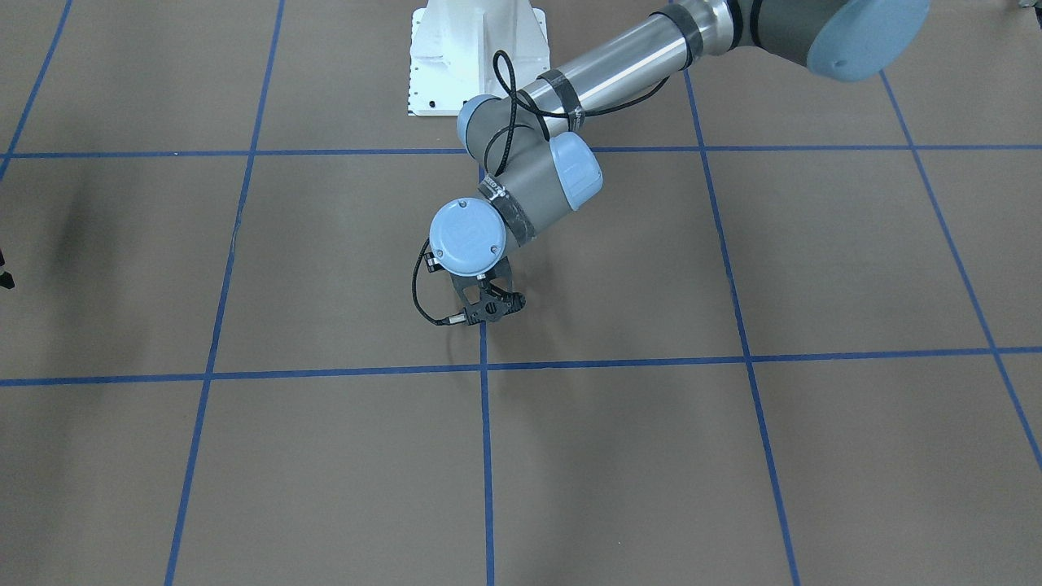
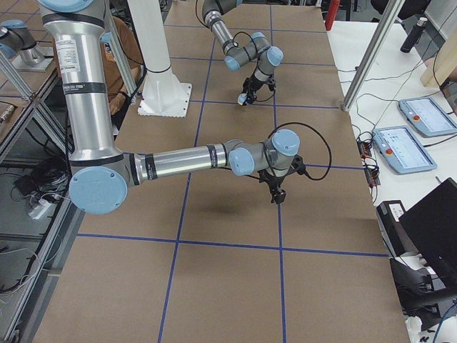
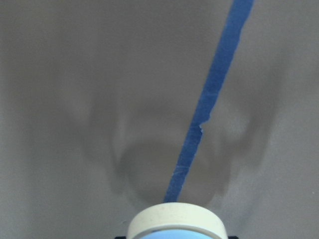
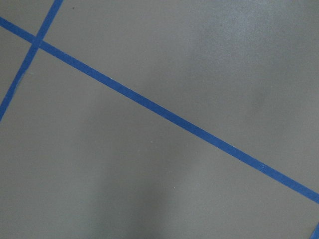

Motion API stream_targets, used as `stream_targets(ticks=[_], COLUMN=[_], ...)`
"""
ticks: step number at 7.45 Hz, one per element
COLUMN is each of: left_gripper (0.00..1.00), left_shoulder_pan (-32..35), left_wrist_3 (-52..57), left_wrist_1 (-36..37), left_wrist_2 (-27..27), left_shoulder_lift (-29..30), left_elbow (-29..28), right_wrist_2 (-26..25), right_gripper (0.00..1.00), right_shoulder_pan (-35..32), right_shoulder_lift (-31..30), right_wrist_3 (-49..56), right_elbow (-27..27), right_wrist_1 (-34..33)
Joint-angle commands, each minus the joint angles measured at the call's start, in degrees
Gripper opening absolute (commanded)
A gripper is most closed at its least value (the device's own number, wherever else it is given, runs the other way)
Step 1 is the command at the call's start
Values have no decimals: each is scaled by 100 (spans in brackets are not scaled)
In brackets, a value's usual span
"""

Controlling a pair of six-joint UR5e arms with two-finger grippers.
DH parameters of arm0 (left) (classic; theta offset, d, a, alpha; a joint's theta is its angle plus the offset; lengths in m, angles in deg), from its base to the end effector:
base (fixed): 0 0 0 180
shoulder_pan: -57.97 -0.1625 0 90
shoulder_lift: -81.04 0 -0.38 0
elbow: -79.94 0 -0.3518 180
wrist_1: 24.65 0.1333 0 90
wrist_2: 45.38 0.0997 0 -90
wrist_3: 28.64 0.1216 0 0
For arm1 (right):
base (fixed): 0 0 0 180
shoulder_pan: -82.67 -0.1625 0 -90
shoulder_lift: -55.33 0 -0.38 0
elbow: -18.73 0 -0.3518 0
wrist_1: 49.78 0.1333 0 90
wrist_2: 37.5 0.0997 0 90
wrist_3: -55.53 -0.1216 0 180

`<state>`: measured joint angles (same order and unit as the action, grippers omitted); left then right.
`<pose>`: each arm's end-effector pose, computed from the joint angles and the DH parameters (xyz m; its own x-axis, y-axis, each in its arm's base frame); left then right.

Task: Place and press bell with both arms
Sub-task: 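Carry the bell with the left gripper to the table centre and lower it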

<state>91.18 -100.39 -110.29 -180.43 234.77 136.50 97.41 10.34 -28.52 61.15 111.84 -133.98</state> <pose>0.6198 -0.4622 0.1869 0.7547 -0.2296 -0.6146 -0.1140 0.8766 -0.4675 -0.1086 -0.4971 0.5410 0.5874 -0.4780 0.6530 0.3523 0.8775 0.3253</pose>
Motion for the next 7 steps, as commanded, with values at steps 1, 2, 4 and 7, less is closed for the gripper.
stream_targets(ticks=[1, 2, 4, 7], left_gripper=[0, 0, 38, 89], left_shoulder_pan=[-43, -8, 79, 80], left_wrist_3=[-15, -6, 3, -15], left_wrist_1=[-373, -374, -339, -330], left_wrist_2=[-3, -12, -65, -56], left_shoulder_lift=[-10, -10, -10, -10], left_elbow=[-259, -234, -207, -198], right_wrist_2=[0, 0, 0, -35], right_gripper=[100, 100, 100, 100], right_shoulder_pan=[9, 0, 9, 9], right_shoulder_lift=[9, 44, 53, 105], right_wrist_3=[0, 0, 0, 9], right_elbow=[-29, -30, -47, -30], right_wrist_1=[0, 0, 0, 9])
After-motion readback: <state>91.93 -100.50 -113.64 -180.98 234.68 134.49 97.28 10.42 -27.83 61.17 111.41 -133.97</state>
